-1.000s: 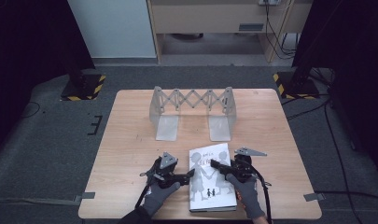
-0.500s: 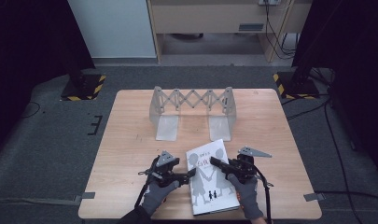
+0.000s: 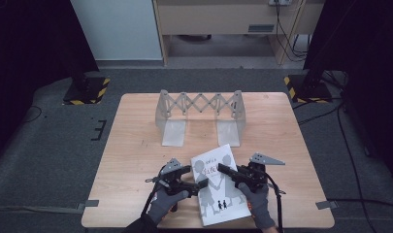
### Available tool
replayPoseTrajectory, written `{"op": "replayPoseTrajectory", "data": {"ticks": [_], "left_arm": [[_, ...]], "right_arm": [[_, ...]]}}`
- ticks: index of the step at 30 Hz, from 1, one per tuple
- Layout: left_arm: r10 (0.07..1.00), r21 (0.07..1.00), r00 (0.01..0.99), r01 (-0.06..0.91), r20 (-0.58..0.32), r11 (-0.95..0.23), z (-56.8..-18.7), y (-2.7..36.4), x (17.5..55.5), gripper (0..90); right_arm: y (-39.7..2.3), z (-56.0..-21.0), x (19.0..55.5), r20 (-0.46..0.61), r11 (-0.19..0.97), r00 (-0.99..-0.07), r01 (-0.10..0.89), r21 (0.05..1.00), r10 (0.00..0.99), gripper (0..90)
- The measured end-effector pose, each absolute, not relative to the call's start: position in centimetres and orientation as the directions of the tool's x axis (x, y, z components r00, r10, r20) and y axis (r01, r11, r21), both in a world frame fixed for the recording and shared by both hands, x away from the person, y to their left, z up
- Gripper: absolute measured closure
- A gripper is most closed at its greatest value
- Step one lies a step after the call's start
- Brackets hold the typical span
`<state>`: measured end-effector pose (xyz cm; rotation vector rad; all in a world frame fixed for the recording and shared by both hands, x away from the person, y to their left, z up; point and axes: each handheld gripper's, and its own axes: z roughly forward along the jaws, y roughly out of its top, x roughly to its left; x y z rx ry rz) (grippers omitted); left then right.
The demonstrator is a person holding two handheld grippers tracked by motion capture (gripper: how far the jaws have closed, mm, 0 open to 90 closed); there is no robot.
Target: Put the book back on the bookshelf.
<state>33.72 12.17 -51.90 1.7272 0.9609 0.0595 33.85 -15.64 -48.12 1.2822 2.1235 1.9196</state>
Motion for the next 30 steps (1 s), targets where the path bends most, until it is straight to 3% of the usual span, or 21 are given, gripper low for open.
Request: {"op": "replayPoseTrajectory", "data": {"ticks": [4, 11, 16, 19, 20, 23, 30], "left_arm": [[0.593, 0.801, 0.66, 0.598, -0.462, -0.041, -52.2, 12.3, 33.9, 0.0], [0.469, 0.738, 0.656, 0.675, -0.592, -0.014, -53.3, 12.2, 34.0, 0.0], [0.473, 0.705, 0.627, 0.709, -0.619, -0.016, -53.5, 12.3, 34.3, 1.4], [0.477, 0.687, 0.608, 0.726, -0.635, -0.011, -53.6, 12.7, 34.4, 10.6], [0.482, 0.686, 0.604, 0.728, -0.635, -0.008, -53.6, 12.7, 34.4, 10.6], [0.492, 0.683, 0.598, 0.731, -0.633, -0.011, -53.5, 12.9, 34.4, 15.4], [0.506, 0.688, 0.598, 0.726, -0.621, -0.014, -53.3, 13.0, 34.3, 20.4]], "right_arm": [[-15.8, -48.1, 33.8, 0.498, -0.091, -0.676, 0.542, 0.835, 0.544, 77.5], [-16.0, -47.9, 33.8, 0.505, -0.093, -0.698, 0.539, 0.837, 0.507, 78.4], [-16.0, -48.2, 34.2, 0.522, -0.083, -0.683, 0.565, 0.821, 0.511, 76.4], [-16.1, -48.9, 34.6, 0.494, -0.045, -0.658, 0.575, 0.817, 0.568, 68.6], [-16.1, -48.9, 34.6, 0.494, -0.045, -0.658, 0.575, 0.817, 0.568, 68.6], [-15.7, -49.3, 34.7, 0.41, 0.019, -0.666, 0.537, 0.843, 0.623, 54.6], [-15.9, -49.9, 35.2, 0.402, 0.058, -0.657, 0.562, 0.825, 0.638, 42.4]]}}
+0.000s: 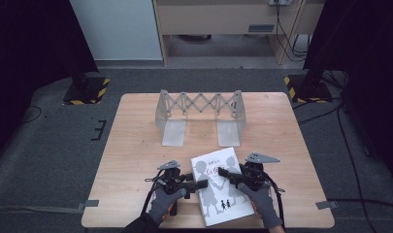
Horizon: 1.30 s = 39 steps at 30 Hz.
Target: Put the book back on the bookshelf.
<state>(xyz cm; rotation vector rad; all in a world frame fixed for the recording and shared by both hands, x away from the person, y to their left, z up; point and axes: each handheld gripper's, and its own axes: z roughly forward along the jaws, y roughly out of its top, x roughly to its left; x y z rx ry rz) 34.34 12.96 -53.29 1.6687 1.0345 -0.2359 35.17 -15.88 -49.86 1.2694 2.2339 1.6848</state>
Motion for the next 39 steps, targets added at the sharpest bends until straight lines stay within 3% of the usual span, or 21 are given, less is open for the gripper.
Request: {"op": "replayPoseTrajectory", "data": {"ticks": [8, 10, 14, 17, 23, 29, 39], "left_arm": [[0.503, 0.679, 0.589, 0.734, -0.632, -0.006, -53.3, 13.0, 34.3, 22.0], [0.505, 0.675, 0.585, 0.737, -0.635, -0.006, -53.4, 13.1, 34.4, 23.0], [0.524, 0.679, 0.584, 0.734, -0.62, -0.016, -53.5, 13.1, 34.3, 24.8], [0.529, 0.66, 0.561, 0.752, -0.637, -0.004, -53.7, 13.1, 34.4, 25.2], [0.53, 0.647, 0.552, 0.762, -0.644, -0.008, -53.7, 13.1, 34.4, 25.2], [0.514, 0.666, 0.578, 0.746, -0.634, -0.016, -53.4, 13.1, 34.5, 25.2], [0.481, 0.645, 0.563, 0.764, -0.672, 0.006, -53.7, 12.2, 35.2, 23.8]], "right_arm": [[-16.0, -49.9, 35.2, 0.368, 0.079, -0.659, 0.544, 0.835, 0.656, 36.7], [-16.0, -49.9, 35.1, 0.32, 0.105, -0.657, 0.521, 0.847, 0.682, 32.5], [-16.6, -50.1, 35.1, 0.264, 0.14, -0.622, 0.523, 0.841, 0.738, 33.4], [-17.0, -51.0, 35.4, 0.327, 0.121, -0.593, 0.589, 0.799, 0.736, 33.8], [-16.9, -51.6, 35.5, 0.384, 0.095, -0.578, 0.63, 0.771, 0.719, 34.2], [-17.1, -51.0, 35.4, 0.426, 0.04, -0.56, 0.637, 0.77, 0.711, 43.1], [-17.0, -50.7, 35.4, 0.426, 0.031, -0.569, 0.623, 0.781, 0.704, 45.7]]}}
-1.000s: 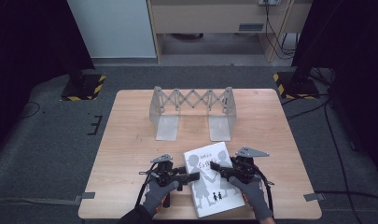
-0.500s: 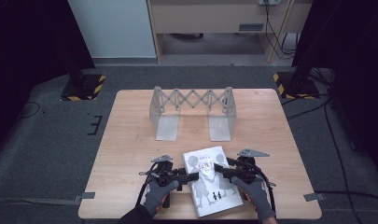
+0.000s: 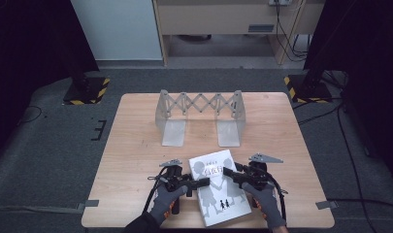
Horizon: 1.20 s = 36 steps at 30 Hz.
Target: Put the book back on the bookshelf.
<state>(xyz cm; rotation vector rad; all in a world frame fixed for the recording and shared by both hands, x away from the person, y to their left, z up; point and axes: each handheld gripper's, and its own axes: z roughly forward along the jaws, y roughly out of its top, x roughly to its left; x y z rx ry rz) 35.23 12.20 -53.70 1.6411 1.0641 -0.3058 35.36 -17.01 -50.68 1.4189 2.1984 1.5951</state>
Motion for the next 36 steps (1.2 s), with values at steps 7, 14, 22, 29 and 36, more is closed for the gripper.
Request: {"op": "replayPoseTrajectory", "data": {"ticks": [7, 14, 22, 29, 36], "left_arm": [[0.464, 0.638, 0.562, 0.77, -0.684, 0.007, -53.8, 11.7, 35.7, 24.0], [0.45, 0.65, 0.566, 0.759, -0.691, 0.044, -52.5, 12.1, 35.8, 34.1], [0.452, 0.673, 0.583, 0.737, -0.675, 0.055, -50.8, 13.2, 36.1, 39.8], [0.448, 0.718, 0.62, 0.692, -0.644, 0.076, -48.7, 14.3, 36.5, 46.5], [0.497, 0.792, 0.658, 0.602, -0.566, 0.105, -45.7, 15.2, 36.8, 51.2]], "right_arm": [[-16.8, -50.7, 35.7, 0.438, 0.025, -0.574, 0.625, 0.78, 0.692, 46.9], [-17.4, -50.8, 36.1, 0.467, -0.015, -0.563, 0.628, 0.778, 0.682, 42.9], [-19.7, -50.7, 36.5, 0.447, -0.074, -0.491, 0.607, 0.791, 0.747, 34.7], [-20.6, -51.1, 36.8, 0.391, -0.055, -0.446, 0.6, 0.798, 0.806, 31.4], [-20.9, -51.4, 37.0, 0.284, 0.013, -0.419, 0.58, 0.815, 0.863, 27.8]]}}
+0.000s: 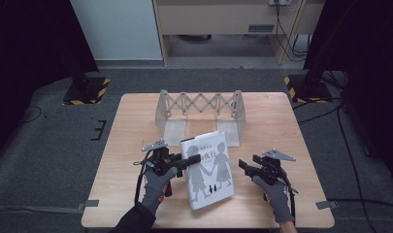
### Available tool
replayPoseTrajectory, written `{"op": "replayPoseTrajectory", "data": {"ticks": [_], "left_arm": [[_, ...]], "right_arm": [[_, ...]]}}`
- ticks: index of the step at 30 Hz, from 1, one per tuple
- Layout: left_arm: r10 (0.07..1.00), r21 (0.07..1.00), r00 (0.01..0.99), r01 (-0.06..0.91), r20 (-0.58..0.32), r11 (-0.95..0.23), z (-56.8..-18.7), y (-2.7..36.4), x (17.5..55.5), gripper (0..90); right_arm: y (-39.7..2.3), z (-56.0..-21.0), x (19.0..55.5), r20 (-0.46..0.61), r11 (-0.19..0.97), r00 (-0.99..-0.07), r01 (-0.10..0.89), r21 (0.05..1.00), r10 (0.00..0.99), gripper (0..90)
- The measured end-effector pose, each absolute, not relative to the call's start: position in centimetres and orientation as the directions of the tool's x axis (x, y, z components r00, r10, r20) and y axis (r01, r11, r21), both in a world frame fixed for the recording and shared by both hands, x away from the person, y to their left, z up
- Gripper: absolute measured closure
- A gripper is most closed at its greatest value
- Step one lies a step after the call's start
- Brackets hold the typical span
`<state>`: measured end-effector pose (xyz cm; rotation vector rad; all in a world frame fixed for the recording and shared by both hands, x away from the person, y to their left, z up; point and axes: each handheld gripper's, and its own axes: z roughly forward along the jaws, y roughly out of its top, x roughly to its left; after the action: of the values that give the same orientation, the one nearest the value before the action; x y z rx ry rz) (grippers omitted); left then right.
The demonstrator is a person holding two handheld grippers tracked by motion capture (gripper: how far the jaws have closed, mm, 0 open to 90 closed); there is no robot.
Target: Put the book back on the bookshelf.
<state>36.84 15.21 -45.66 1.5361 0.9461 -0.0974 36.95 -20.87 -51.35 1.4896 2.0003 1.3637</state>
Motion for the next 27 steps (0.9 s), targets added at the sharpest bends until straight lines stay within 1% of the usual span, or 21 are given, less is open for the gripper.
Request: {"op": "replayPoseTrajectory", "data": {"ticks": [2, 5, 8, 10, 21, 27], "left_arm": [[0.528, 0.819, 0.667, 0.565, -0.525, 0.101, -44.8, 15.5, 36.8, 51.9], [0.562, 0.852, 0.68, 0.516, -0.471, 0.09, -44.2, 15.8, 36.5, 52.2], [0.561, 0.862, 0.69, 0.498, -0.457, 0.091, -44.3, 16.1, 36.3, 52.0], [0.559, 0.87, 0.7, 0.485, -0.445, 0.087, -44.5, 16.2, 36.0, 51.6], [0.538, 0.891, 0.744, 0.454, -0.397, 0.029, -45.4, 16.8, 34.6, 48.9], [0.546, 0.909, 0.766, 0.417, -0.339, -0.021, -45.3, 16.3, 33.9, 48.5]], "right_arm": [[-21.1, -51.4, 37.0, 0.235, 0.042, -0.412, 0.561, 0.827, 0.88, 26.5], [-21.3, -51.4, 37.0, 0.19, 0.064, -0.395, 0.547, 0.835, 0.899, 24.9], [-21.5, -51.5, 37.0, 0.126, 0.11, -0.382, 0.54, 0.834, 0.916, 24.3], [-21.7, -51.7, 37.1, 0.104, 0.13, -0.376, 0.545, 0.828, 0.921, 23.9], [-21.9, -52.1, 37.4, 0.077, 0.157, -0.369, 0.564, 0.811, 0.926, 21.8], [-22.0, -52.2, 37.4, 0.068, 0.164, -0.37, 0.562, 0.811, 0.927, 21.0]]}}
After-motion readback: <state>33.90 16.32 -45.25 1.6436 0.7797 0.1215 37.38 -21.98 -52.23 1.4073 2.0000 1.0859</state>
